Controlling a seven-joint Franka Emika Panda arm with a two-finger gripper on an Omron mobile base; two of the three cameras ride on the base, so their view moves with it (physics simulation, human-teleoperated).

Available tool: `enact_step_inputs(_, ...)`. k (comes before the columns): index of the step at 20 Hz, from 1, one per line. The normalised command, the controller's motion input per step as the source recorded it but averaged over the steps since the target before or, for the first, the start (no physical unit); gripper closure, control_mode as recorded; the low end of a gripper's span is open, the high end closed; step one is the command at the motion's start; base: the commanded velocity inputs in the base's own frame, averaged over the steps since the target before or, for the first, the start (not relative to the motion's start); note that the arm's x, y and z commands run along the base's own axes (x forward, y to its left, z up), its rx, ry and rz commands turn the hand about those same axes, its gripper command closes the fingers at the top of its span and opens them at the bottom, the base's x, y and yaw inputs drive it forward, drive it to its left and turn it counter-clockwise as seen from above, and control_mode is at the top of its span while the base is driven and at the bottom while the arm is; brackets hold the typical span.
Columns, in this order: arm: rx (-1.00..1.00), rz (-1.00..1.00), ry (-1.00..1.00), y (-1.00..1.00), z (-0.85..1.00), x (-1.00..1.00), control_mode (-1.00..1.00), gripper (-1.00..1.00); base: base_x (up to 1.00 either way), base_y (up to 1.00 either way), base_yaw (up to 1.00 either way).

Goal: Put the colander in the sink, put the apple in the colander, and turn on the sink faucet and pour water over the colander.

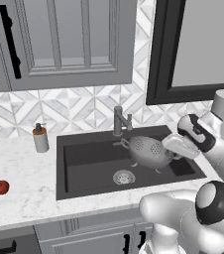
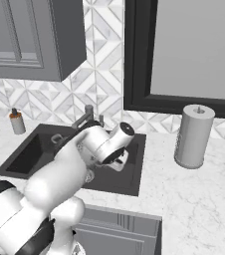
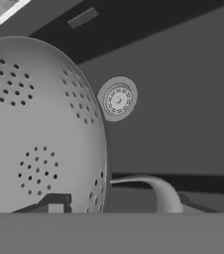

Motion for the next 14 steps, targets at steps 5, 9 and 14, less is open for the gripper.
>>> enact_step_inputs(5, -0.08, 0.07, 0.07, 0.0, -0.19, 0.32, -1.0, 1.0, 0.0, 0.0, 0.0)
enact_step_inputs(9, -0.07, 0.08, 0.0, 0.05, -0.32, 0.39, -1.0, 1.0, 0.0, 0.0, 0.0)
enact_step_inputs(14, -0.04, 0.04, 0.0, 0.26, -0.53, 0.36, -1.0, 1.0, 0.0, 0.0, 0.0)
